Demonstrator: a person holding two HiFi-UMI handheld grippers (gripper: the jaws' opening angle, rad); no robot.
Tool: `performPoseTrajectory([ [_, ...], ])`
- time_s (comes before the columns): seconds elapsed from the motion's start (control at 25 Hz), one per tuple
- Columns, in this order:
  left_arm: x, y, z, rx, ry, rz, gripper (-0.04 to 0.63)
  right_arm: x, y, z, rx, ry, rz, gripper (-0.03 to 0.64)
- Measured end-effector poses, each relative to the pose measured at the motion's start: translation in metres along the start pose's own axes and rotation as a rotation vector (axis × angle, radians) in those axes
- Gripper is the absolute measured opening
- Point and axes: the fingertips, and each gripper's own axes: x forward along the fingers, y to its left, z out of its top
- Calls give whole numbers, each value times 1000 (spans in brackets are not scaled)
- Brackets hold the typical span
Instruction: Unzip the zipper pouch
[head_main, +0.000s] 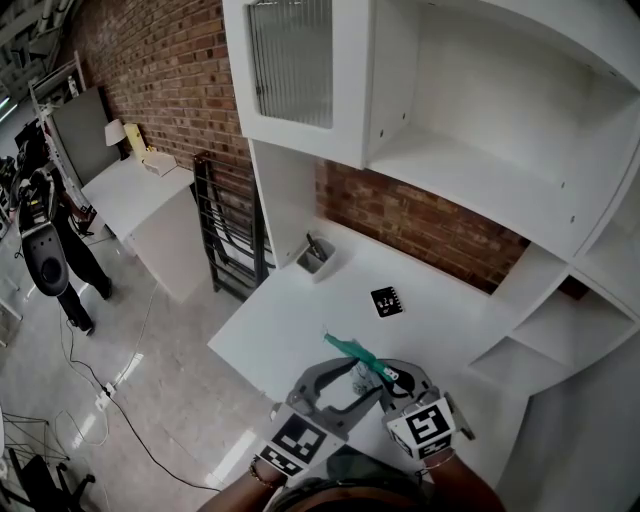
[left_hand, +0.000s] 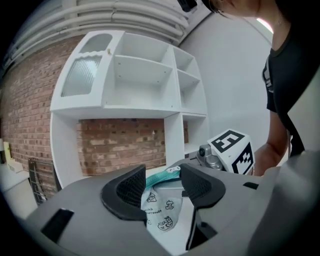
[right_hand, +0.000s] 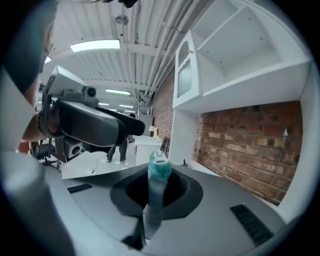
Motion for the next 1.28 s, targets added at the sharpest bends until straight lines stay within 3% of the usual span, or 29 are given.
performPoseTrajectory([
  [0.16, 19, -10, -11, 49, 98, -40, 278, 8, 8, 0, -66, 43, -8, 6],
  [0.32, 24, -5, -20, 54, 163, -26, 288, 13, 9, -7, -175, 99, -42, 6],
  [0.6, 28, 0, -45, -49, 241, -58, 291, 19, 12, -23, -458, 204, -97, 6],
  [0.76, 27, 8, -57, -61, 278, -27, 291, 24, 22, -25, -564, 220, -81, 6],
  [0.96, 26, 12, -60, -82, 273, -25, 285, 28, 25, -32, -523, 214, -58, 6],
  [1.28, 20, 5, -59, -125, 239, -84, 184, 25, 23, -34, -490, 223, -57, 6],
])
